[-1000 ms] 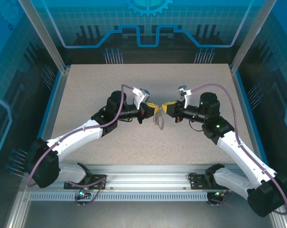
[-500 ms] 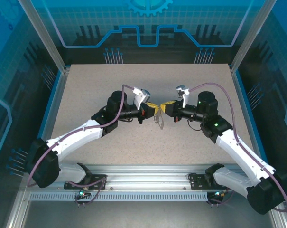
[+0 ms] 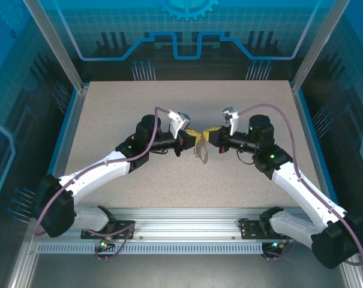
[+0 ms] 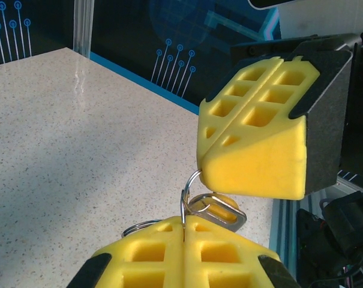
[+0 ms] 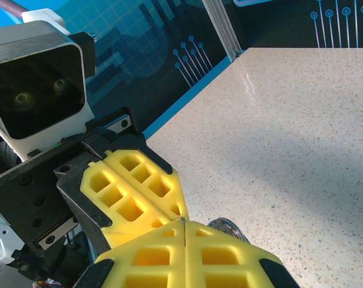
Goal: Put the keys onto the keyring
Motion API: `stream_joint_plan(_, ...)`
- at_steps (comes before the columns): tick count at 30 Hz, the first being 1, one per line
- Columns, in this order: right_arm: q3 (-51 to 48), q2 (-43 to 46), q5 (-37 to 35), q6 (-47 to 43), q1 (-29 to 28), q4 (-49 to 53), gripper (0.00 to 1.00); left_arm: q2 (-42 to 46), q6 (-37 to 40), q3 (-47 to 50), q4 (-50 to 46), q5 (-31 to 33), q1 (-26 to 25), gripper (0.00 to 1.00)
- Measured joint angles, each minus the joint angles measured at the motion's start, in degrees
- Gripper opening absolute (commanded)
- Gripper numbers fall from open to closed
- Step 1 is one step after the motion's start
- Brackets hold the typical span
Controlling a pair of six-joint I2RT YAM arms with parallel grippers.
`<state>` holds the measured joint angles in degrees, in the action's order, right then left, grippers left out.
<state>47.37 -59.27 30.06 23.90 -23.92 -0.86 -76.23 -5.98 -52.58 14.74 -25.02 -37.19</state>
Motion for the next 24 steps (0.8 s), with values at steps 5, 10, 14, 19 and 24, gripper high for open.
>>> stream_joint_plan(5,-0.1,0.0,0.2,0.0,1.2,-0.1,0.00,0.4,0.2,0.0,0.0,0.8,-0.1,0.00)
stream_joint_plan(10,-0.7,0.0,0.4,0.0,1.8,0.0,0.00,0.7,0.2,0.0,-0.2,0.9,-0.1,0.00)
stream_joint_plan(14,-1.1,0.0,0.8,0.0,1.9,-0.1,0.00,1.0,0.2,0.0,-0.1,1.3,-0.1,0.00)
stream_joint_plan(19,-1.3,0.0,2.1,0.0,1.9,0.0,0.00,1.1,0.2,0.0,-0.1,1.5,-0.1,0.00)
stream_joint_plan(24,-1.4,-0.2,3.5,0.0,1.9,-0.1,0.00,1.1,0.1,0.0,0.1,1.4,-0.1,0.00)
